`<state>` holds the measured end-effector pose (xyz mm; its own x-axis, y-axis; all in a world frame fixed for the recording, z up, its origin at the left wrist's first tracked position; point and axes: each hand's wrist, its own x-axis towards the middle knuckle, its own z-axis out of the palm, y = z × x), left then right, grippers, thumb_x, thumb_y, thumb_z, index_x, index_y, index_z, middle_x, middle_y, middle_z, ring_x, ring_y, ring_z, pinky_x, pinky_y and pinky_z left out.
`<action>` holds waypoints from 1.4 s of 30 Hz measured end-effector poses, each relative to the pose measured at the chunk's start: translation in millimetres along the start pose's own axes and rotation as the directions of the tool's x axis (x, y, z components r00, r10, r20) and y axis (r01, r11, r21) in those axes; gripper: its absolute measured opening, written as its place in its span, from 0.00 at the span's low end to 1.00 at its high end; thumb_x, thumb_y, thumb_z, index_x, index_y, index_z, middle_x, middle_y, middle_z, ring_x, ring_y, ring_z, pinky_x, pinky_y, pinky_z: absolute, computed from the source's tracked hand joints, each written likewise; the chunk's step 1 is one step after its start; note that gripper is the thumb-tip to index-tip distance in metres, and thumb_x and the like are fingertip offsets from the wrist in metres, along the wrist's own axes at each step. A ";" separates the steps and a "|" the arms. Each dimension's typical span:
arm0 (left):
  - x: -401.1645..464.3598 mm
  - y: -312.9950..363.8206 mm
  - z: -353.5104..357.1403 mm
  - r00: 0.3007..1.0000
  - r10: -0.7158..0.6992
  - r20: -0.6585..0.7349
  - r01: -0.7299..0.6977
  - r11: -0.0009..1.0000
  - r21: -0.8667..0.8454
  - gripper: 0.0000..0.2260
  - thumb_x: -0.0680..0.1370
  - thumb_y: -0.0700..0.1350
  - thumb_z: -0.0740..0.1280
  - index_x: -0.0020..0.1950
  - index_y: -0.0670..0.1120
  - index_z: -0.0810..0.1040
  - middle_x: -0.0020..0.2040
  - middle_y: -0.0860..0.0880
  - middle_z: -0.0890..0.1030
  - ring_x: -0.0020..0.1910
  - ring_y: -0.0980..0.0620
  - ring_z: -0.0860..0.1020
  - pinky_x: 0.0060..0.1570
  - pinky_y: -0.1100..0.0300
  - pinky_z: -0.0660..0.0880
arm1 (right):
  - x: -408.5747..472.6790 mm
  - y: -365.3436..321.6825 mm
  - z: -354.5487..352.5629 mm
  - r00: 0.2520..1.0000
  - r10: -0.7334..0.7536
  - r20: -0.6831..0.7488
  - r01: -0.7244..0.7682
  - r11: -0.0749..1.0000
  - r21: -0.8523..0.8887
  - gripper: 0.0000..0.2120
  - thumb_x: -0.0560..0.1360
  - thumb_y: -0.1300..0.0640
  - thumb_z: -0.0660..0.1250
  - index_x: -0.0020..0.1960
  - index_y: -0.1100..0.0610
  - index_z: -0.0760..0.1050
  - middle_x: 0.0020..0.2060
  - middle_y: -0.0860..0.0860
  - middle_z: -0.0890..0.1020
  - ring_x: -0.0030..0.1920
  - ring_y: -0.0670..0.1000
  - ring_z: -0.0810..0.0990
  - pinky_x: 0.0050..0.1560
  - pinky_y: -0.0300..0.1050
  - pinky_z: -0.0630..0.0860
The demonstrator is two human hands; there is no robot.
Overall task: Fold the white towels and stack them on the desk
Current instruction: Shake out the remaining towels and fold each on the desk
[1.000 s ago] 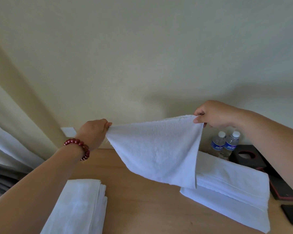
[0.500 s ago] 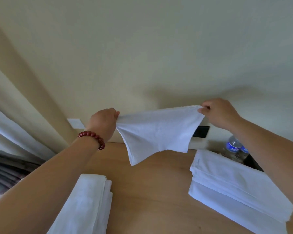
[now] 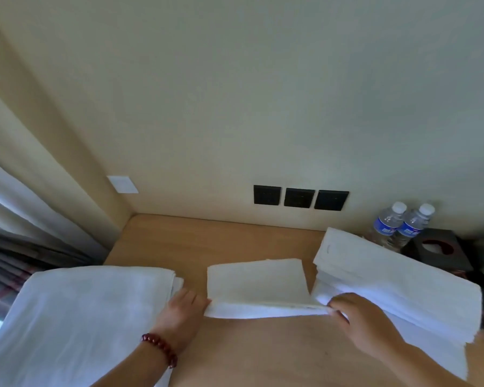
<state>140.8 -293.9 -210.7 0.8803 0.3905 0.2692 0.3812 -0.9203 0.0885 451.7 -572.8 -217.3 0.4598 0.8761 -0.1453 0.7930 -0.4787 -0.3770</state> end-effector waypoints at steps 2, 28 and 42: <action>-30.7 5.2 27.0 0.997 -0.020 0.077 0.021 1.000 -0.021 0.29 0.86 0.50 0.42 0.37 0.48 0.79 0.34 0.51 0.76 0.38 0.51 0.72 0.35 0.59 0.72 | -18.4 8.3 29.1 0.994 -0.016 0.109 0.022 0.999 -0.046 0.16 0.80 0.49 0.65 0.36 0.41 0.66 0.34 0.40 0.71 0.39 0.40 0.71 0.37 0.35 0.68; -148.2 78.7 93.0 0.593 -0.197 0.780 0.166 0.979 0.121 0.17 0.86 0.39 0.53 0.73 0.49 0.68 0.60 0.47 0.76 0.58 0.47 0.77 0.57 0.55 0.75 | -100.6 20.1 129.8 0.887 0.205 0.414 -0.206 0.978 -0.045 0.10 0.82 0.49 0.61 0.59 0.45 0.79 0.43 0.41 0.78 0.37 0.41 0.76 0.33 0.36 0.66; -117.2 75.6 119.6 0.384 -0.731 0.564 0.910 0.403 -0.097 0.21 0.85 0.57 0.49 0.47 0.47 0.75 0.40 0.49 0.77 0.40 0.47 0.75 0.40 0.56 0.70 | -19.2 15.3 135.4 0.877 0.340 0.339 -0.467 0.770 0.435 0.10 0.83 0.55 0.58 0.44 0.47 0.72 0.37 0.45 0.76 0.39 0.46 0.75 0.37 0.43 0.66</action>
<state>100.2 -406.3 -350.3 0.2183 0.8369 -0.5019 0.9274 -0.0178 0.3737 401.0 -589.1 -344.1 0.5376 0.6250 -0.5660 0.2216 -0.7524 -0.6203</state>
